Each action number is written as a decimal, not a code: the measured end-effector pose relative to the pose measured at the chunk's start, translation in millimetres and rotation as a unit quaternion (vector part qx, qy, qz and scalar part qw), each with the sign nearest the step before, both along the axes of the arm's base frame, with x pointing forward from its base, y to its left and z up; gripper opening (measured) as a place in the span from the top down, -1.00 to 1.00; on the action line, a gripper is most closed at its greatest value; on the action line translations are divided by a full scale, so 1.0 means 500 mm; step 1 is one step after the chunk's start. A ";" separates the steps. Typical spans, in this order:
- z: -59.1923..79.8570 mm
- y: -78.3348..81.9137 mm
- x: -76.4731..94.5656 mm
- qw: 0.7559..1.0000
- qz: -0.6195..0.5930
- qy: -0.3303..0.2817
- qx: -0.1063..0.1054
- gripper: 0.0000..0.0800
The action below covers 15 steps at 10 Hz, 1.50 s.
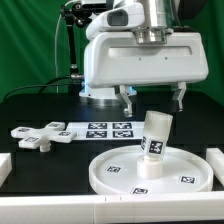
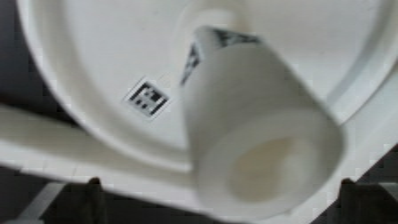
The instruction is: Assemble round table
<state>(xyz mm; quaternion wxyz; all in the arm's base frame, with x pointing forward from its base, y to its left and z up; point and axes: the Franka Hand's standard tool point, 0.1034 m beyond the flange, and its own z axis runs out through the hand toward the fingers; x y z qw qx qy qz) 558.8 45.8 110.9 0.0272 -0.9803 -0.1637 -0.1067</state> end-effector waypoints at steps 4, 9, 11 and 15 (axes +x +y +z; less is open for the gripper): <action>0.008 0.023 0.004 0.996 0.014 0.085 -0.003 -0.62; -0.003 0.013 0.002 0.997 0.056 0.054 -0.027 -0.62; -0.013 0.009 0.005 0.995 0.080 0.044 -0.034 -0.62; -0.024 -0.004 0.007 0.994 0.093 0.040 -0.038 -0.62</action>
Offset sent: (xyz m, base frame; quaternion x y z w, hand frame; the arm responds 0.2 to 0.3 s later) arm 0.0000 0.0000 0.0000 0.0000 -0.0650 0.0000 0.9979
